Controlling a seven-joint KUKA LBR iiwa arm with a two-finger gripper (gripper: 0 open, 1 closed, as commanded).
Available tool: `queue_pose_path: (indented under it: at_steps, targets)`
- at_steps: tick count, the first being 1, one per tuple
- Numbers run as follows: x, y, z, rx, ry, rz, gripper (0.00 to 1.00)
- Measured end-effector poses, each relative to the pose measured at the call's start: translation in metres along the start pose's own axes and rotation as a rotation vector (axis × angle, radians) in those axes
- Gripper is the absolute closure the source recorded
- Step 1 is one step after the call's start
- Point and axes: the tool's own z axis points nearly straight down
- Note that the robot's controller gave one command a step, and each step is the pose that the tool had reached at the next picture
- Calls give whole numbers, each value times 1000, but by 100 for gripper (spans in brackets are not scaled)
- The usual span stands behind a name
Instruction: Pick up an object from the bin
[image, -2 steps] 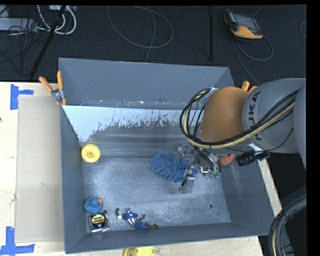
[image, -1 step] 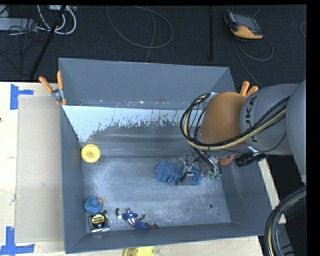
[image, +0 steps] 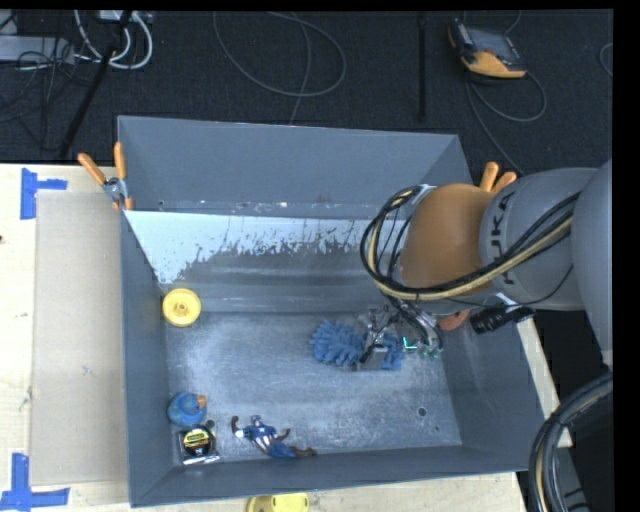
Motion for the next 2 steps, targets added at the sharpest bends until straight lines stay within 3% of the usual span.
queue_pose_path:
  at_steps: [1, 2]
  targets:
    - [0, 0, 1, 0, 1, 0, 100]
    - [0, 0, 1, 0, 1, -1, 100]
